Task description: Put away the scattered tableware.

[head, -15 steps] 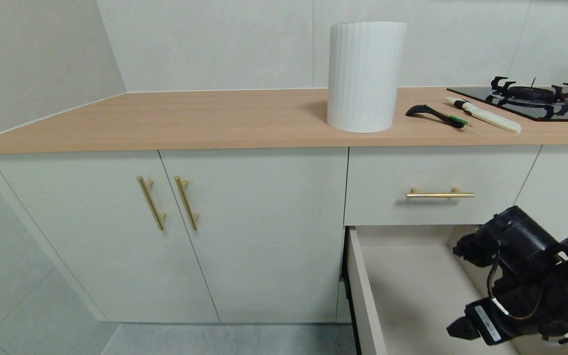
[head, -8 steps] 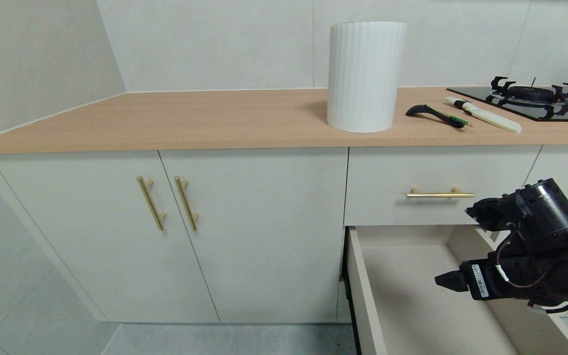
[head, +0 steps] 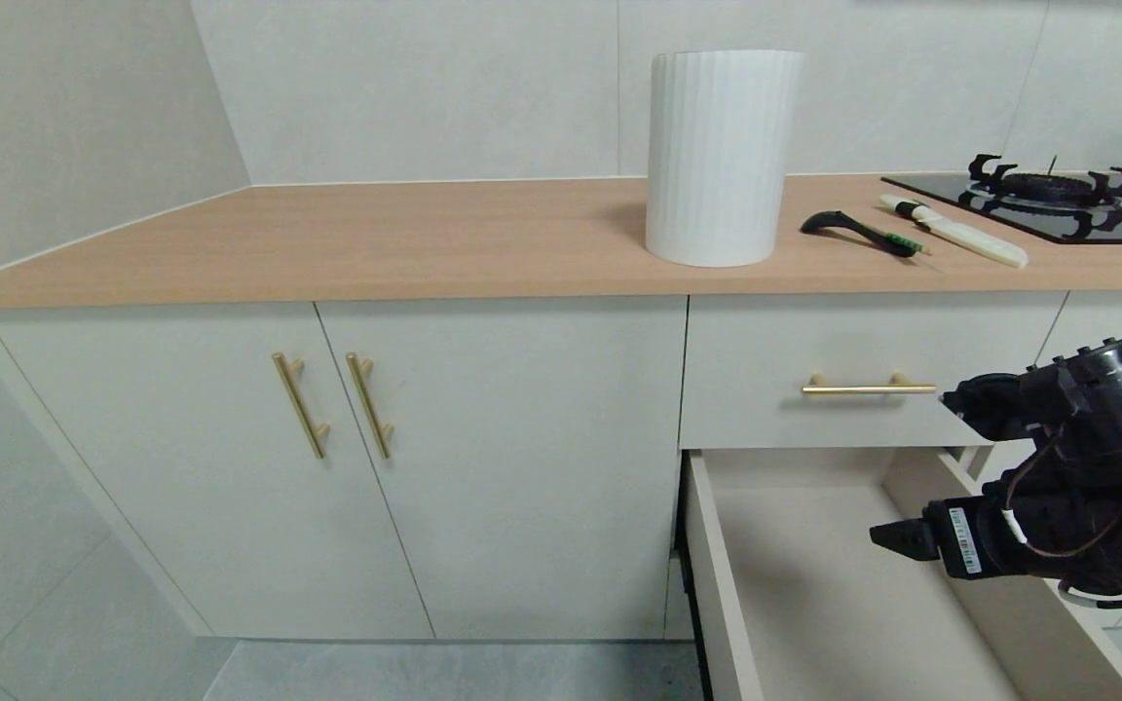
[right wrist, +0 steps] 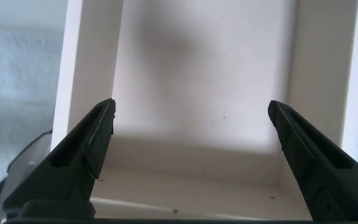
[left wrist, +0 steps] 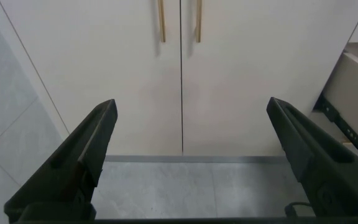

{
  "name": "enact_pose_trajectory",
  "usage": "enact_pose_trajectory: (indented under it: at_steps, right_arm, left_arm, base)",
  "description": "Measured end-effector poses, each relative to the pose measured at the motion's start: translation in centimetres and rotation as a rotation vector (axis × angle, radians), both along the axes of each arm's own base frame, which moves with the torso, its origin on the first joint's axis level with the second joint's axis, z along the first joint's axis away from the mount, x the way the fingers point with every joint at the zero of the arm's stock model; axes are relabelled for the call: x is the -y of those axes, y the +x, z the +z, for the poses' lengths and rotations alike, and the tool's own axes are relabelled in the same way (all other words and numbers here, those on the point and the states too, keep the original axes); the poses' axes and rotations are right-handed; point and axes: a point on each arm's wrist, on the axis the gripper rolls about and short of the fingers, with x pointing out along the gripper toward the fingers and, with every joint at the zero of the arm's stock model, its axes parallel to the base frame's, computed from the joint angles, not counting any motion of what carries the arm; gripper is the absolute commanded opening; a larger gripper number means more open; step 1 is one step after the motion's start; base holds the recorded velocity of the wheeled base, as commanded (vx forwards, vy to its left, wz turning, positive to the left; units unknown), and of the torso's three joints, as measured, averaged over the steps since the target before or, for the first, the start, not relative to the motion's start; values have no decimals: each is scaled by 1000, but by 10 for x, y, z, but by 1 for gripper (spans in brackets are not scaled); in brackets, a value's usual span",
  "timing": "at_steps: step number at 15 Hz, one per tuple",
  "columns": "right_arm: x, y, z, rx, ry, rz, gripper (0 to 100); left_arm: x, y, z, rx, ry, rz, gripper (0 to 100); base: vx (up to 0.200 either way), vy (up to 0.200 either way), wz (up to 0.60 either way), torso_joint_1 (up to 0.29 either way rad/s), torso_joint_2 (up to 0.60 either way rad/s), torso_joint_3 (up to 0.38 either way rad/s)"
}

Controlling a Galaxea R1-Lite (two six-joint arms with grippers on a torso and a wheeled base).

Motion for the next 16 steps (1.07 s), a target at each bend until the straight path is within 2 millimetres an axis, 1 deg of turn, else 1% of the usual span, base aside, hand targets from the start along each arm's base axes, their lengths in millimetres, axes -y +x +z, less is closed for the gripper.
enact_pose_trajectory:
  at_steps: [2,13,16]
  right_arm:
    - [1,-3,1,6,-4,6,100]
    - [3,-5,4,19,1,5,100]
    - [3,-5,5,21,0,2,100]
  left_arm:
    - [0,0,0,0,0,0,100]
    - [0,0,0,0,0,0,100]
    - [0,0,0,1,0,0,100]
  base:
    - [0,0,0,34,-225,-276]
    - [0,0,0,178,-486,-289]
    - [0,0,0,145,-343,-190]
